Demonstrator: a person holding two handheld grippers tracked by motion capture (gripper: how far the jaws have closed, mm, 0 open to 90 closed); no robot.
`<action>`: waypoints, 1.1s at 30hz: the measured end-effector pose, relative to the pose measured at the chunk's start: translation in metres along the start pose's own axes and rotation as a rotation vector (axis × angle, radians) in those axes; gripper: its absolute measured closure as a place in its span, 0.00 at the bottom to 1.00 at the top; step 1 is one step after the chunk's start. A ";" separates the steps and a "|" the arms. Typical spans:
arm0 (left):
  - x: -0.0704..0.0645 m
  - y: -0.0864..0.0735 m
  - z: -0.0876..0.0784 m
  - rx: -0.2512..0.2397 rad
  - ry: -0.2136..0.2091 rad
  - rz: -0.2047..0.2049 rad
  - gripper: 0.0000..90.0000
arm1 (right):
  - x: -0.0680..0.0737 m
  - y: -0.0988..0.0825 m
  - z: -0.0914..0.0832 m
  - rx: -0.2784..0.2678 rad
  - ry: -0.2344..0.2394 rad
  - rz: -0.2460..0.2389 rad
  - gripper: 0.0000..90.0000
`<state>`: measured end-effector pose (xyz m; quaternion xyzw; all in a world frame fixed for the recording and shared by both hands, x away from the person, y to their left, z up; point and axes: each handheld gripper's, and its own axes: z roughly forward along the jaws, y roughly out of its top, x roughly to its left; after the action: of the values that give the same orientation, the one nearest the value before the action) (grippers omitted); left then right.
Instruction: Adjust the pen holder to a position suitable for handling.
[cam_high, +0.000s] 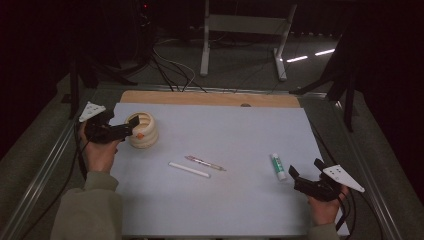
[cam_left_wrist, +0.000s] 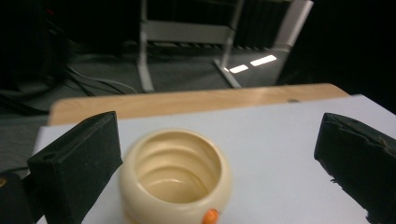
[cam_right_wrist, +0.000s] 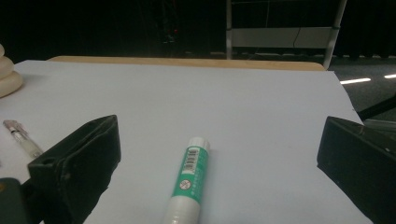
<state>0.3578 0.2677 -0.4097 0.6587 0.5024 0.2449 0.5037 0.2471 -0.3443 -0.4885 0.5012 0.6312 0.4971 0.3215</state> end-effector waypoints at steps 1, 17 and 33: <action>0.000 -0.001 0.002 0.012 0.010 0.017 0.01 | 0.000 0.000 0.000 0.001 -0.002 -0.002 0.00; 0.014 0.003 0.032 0.070 0.107 -0.014 0.01 | 0.000 -0.001 0.000 0.004 -0.007 -0.001 0.00; 0.024 -0.002 0.055 0.182 0.205 -0.099 0.18 | -0.006 -0.002 0.003 0.005 0.010 0.053 0.00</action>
<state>0.4116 0.2670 -0.4364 0.6476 0.6032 0.2394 0.3994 0.2511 -0.3490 -0.4918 0.5158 0.6205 0.5066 0.3037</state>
